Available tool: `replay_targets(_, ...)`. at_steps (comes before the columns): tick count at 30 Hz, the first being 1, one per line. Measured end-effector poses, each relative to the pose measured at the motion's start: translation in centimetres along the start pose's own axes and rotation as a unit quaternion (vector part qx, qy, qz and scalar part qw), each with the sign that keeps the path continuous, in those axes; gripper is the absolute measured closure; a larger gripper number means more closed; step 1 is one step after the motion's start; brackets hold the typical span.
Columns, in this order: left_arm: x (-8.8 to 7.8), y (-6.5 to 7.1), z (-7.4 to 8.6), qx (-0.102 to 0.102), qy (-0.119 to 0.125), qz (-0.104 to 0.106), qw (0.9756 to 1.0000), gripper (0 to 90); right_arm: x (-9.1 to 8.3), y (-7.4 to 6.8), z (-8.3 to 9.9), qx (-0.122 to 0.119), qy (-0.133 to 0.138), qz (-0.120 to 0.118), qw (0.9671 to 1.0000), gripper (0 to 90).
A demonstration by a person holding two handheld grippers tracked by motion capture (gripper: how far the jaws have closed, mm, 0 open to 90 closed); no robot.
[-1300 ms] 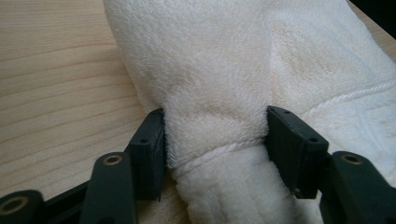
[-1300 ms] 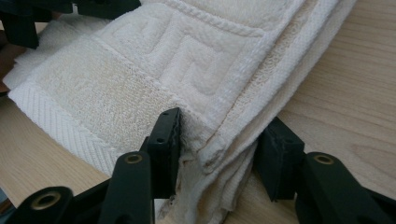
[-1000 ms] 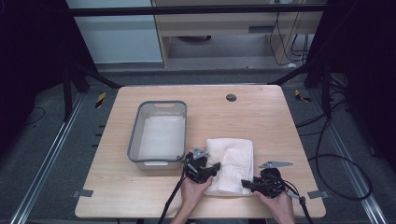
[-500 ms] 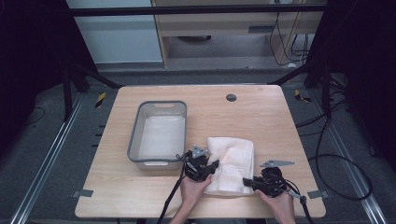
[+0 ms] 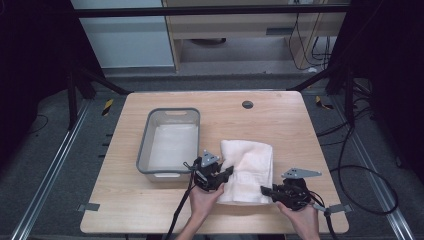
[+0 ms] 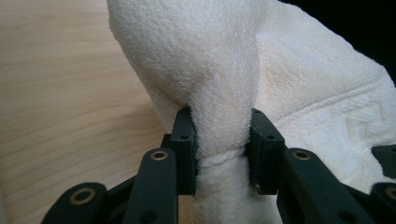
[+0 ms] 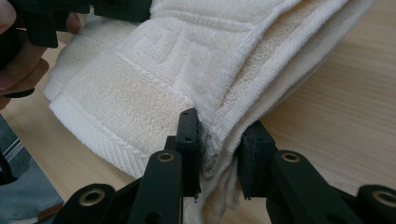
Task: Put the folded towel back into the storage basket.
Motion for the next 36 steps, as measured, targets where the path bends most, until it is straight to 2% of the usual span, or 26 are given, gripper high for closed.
replay_targets(11,-2.2,0.3,-2.3,0.021,0.021,-0.005,0.9996,67.0,-1.0,-0.8,-2.0,-0.015,0.025,-0.001,0.9996,73.0)
replay_targets(21,-3.8,0.3,-3.7,0.035,0.031,-0.012,0.9988,67.0,-1.4,-1.6,-3.5,-0.029,0.040,-0.004,0.9987,72.9)
replay_targets(36,-6.9,-1.6,-5.4,0.035,0.053,-0.023,0.9977,67.0,-0.7,-3.8,-6.5,-0.052,0.052,-0.009,0.9973,72.8)
Point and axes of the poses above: each handheld gripper's, and its own axes: x roughly forward along the jaws, z roughly out of its underside, y roughly to its right, the point moved 2 cm from there along x, roughly forward along the jaws, and after that the axes turned 4 degrees about -x, right-handed, at the moved point
